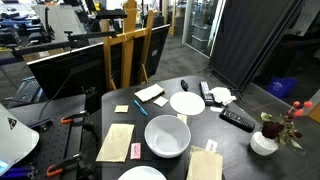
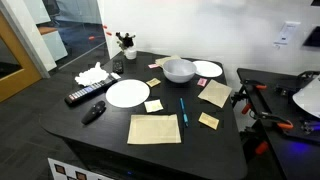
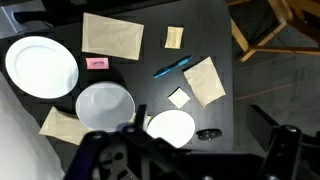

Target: Put the marker in the bowl

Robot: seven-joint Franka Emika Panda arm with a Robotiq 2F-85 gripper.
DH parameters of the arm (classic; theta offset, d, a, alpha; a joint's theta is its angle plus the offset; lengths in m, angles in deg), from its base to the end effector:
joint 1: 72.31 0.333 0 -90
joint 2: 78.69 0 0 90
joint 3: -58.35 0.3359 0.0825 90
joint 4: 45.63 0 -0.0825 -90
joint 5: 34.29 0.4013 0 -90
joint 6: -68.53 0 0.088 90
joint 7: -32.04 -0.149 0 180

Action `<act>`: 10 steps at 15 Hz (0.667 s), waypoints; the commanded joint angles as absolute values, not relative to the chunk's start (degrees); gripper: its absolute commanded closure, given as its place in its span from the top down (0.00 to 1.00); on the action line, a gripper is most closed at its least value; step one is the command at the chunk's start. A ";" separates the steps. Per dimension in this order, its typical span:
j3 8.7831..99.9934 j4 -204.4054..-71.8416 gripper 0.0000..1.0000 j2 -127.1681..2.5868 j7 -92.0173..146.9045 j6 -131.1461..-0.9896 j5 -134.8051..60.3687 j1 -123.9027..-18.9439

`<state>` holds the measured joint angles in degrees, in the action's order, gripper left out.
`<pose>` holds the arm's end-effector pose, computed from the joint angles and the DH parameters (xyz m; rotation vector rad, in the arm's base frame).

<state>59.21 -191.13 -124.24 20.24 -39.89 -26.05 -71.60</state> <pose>0.3362 0.0258 0.5056 -2.9726 0.3248 -0.1980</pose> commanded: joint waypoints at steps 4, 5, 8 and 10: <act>59.82 -190.94 1.00 -124.19 20.74 -39.62 -25.55 -72.45; 59.82 -190.94 1.00 -124.19 20.74 -39.62 -25.55 -72.45; 61.04 -191.63 1.00 -124.07 18.64 -41.21 -25.61 -72.98; 62.63 -192.42 1.00 -123.88 15.64 -42.79 -25.58 -73.66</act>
<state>59.69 -191.20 -124.16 19.55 -40.25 -26.05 -71.78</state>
